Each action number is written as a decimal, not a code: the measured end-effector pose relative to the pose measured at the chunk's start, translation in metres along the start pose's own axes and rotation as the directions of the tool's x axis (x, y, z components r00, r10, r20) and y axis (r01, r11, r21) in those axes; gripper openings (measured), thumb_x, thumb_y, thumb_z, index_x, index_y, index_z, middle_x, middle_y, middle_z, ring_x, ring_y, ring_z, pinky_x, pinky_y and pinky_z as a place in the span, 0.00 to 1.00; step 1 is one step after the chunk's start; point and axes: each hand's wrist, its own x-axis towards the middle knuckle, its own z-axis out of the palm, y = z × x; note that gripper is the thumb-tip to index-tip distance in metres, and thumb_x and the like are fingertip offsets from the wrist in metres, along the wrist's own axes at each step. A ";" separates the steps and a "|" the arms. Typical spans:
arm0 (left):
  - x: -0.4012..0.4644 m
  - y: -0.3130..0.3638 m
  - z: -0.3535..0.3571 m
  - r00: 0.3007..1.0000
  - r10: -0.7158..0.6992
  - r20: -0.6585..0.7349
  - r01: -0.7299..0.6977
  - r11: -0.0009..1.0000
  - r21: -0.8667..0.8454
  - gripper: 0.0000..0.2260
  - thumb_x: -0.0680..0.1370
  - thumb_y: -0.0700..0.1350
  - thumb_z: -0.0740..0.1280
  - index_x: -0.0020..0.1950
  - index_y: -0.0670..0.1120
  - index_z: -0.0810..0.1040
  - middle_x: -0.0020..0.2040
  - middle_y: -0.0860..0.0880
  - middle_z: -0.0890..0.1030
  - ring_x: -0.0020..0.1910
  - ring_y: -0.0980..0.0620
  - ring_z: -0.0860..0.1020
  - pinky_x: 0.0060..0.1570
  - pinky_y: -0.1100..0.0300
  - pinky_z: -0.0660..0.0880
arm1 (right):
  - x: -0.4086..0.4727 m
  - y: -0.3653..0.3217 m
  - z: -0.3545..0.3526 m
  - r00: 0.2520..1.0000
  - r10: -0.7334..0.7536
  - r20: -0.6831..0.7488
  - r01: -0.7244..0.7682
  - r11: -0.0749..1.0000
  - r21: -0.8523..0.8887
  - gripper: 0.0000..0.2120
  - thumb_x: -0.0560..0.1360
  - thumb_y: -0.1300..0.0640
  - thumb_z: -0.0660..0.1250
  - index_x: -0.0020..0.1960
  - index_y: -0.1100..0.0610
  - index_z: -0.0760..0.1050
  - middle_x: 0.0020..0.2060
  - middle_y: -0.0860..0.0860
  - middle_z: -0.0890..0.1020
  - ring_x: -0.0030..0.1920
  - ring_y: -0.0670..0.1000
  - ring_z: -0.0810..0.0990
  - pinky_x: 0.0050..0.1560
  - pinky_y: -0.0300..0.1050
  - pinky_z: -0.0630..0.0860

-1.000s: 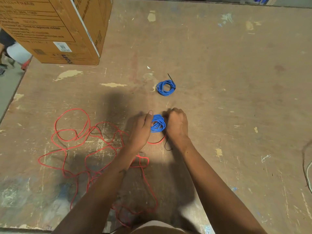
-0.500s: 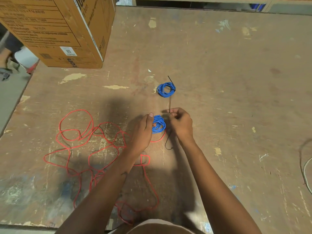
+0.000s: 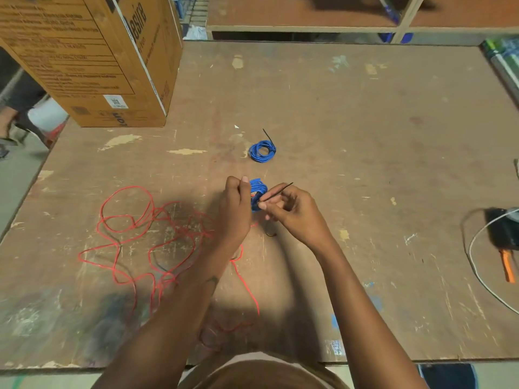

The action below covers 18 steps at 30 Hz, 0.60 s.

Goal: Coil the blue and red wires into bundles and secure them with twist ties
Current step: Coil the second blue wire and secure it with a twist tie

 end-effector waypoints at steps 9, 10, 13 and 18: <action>-0.025 -0.008 -0.009 0.986 0.164 -0.045 -0.166 0.984 -0.062 0.13 0.88 0.51 0.59 0.47 0.46 0.67 0.39 0.53 0.74 0.41 0.49 0.75 0.41 0.55 0.64 | -0.020 -0.003 0.020 0.927 -0.344 -0.151 0.262 0.879 -0.398 0.06 0.78 0.61 0.77 0.49 0.50 0.84 0.48 0.46 0.78 0.43 0.46 0.81 0.47 0.35 0.73; -0.028 -0.009 -0.010 0.992 0.122 -0.037 -0.125 0.987 -0.098 0.13 0.88 0.50 0.60 0.47 0.45 0.68 0.38 0.53 0.74 0.39 0.54 0.75 0.39 0.57 0.66 | -0.024 -0.002 0.022 0.909 -0.393 -0.142 0.304 0.855 -0.421 0.06 0.79 0.63 0.76 0.51 0.53 0.84 0.48 0.47 0.77 0.44 0.46 0.80 0.46 0.35 0.73; -0.036 -0.008 -0.008 1.000 -0.007 0.006 0.009 0.959 -0.282 0.12 0.88 0.47 0.60 0.50 0.39 0.72 0.40 0.51 0.74 0.35 0.64 0.73 0.39 0.66 0.68 | -0.034 0.006 0.029 0.841 -0.530 -0.113 0.417 0.766 -0.490 0.06 0.80 0.68 0.72 0.54 0.59 0.85 0.49 0.52 0.76 0.47 0.47 0.78 0.46 0.43 0.77; -0.045 -0.005 -0.005 0.981 -0.157 0.117 0.195 0.797 -0.572 0.08 0.86 0.47 0.63 0.58 0.44 0.79 0.50 0.51 0.83 0.46 0.57 0.82 0.49 0.62 0.77 | -0.043 0.016 0.033 0.778 -0.619 -0.105 0.472 0.688 -0.551 0.07 0.79 0.73 0.69 0.54 0.66 0.83 0.49 0.56 0.76 0.47 0.53 0.79 0.44 0.55 0.80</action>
